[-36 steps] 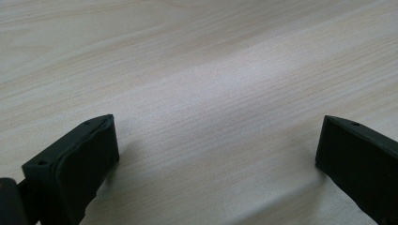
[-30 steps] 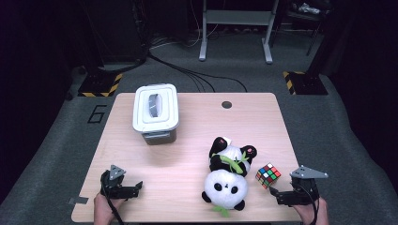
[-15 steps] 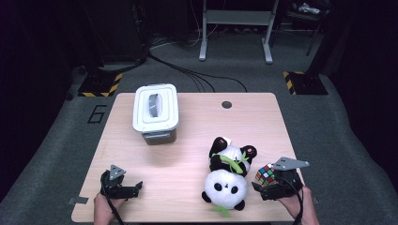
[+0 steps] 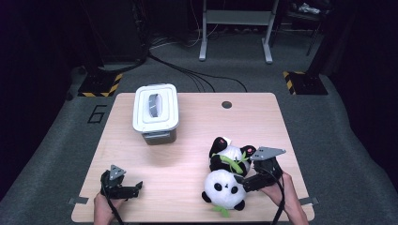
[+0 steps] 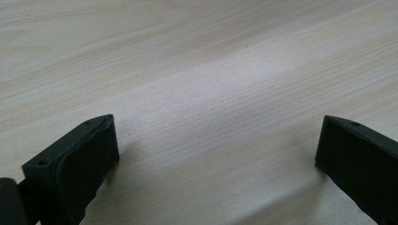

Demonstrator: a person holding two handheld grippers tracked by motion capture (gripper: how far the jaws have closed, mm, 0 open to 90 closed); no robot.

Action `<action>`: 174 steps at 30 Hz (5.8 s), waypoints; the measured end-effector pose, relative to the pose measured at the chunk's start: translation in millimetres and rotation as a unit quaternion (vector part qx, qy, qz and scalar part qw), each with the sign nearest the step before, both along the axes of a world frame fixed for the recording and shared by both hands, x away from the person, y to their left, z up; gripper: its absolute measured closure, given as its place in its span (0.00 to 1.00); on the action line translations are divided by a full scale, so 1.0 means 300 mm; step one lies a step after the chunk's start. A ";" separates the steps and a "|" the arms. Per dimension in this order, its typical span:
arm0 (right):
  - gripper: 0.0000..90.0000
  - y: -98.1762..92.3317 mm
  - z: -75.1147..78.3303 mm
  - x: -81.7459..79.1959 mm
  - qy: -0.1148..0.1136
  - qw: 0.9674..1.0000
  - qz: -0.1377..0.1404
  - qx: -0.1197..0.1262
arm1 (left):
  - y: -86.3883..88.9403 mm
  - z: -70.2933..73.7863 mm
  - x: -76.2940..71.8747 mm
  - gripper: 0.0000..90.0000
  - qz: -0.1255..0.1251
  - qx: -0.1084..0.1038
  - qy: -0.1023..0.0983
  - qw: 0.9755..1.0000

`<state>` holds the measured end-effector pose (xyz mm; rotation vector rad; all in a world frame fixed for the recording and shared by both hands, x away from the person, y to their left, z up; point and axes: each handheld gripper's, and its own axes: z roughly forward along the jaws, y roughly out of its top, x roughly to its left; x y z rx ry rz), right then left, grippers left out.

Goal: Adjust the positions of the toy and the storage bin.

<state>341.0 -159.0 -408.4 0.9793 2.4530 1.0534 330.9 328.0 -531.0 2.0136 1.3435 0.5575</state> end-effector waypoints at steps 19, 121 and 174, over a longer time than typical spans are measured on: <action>0.60 0.092 -0.013 0.071 0.007 0.998 0.017 -0.053 | -0.001 -0.001 0.000 0.00 0.000 -0.002 -0.002 1.000; 0.06 -0.132 0.054 0.384 -0.006 0.976 -0.218 0.019 | -0.001 -0.001 -0.001 0.00 0.000 0.001 -0.003 1.000; 0.37 -0.238 -0.288 0.020 0.049 0.980 -0.191 -0.036 | -0.001 -0.001 0.000 0.00 0.000 0.001 -0.003 1.000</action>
